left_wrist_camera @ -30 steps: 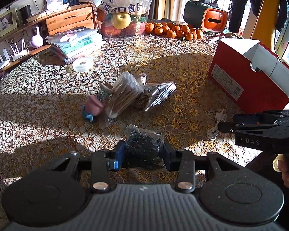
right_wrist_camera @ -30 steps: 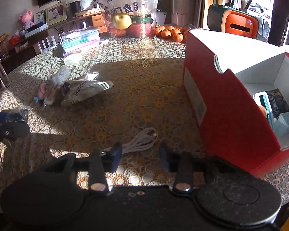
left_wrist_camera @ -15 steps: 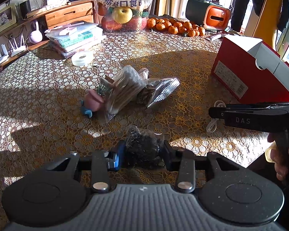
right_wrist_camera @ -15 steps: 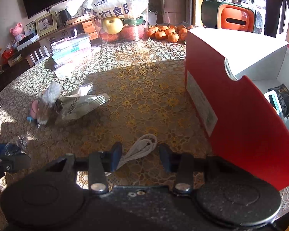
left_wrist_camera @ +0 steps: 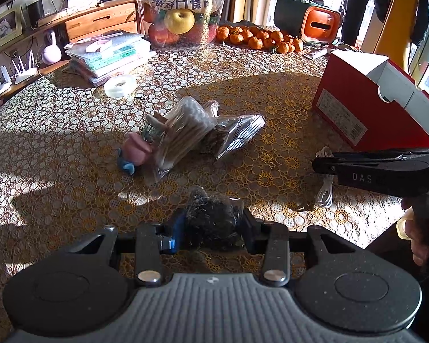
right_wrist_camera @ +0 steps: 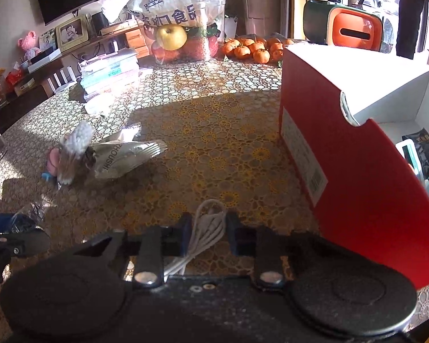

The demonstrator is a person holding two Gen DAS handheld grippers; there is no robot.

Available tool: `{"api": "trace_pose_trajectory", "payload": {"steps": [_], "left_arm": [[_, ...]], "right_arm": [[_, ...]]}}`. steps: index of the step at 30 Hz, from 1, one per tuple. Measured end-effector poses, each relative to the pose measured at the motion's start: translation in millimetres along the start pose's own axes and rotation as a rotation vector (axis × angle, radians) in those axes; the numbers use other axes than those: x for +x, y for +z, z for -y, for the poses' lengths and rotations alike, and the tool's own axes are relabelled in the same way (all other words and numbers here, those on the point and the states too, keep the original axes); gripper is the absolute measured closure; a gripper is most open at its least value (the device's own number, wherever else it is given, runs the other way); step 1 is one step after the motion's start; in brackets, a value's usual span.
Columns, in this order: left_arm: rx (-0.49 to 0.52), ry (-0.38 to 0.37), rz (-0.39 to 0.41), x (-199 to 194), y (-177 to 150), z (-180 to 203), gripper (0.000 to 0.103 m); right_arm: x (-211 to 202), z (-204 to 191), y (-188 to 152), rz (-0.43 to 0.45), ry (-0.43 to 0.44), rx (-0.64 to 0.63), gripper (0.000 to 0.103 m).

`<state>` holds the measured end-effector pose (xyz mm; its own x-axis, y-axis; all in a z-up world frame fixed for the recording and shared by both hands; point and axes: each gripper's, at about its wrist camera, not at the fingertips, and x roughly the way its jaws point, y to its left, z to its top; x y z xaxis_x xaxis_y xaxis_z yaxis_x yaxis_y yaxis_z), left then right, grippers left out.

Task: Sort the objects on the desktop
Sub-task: 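Carry the black mesh bag and white cable with both grippers to the red box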

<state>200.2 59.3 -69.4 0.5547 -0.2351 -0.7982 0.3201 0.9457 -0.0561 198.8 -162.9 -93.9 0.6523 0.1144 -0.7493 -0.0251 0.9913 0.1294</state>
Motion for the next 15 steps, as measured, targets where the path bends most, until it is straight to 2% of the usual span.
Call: {"api": "trace_pose_trajectory", "payload": {"steps": [15], "left_arm": [[0.039, 0.0, 0.026, -34, 3, 30, 0.064]], "right_arm": [[-57, 0, -1, 0.033, 0.076, -0.081, 0.079]]}}
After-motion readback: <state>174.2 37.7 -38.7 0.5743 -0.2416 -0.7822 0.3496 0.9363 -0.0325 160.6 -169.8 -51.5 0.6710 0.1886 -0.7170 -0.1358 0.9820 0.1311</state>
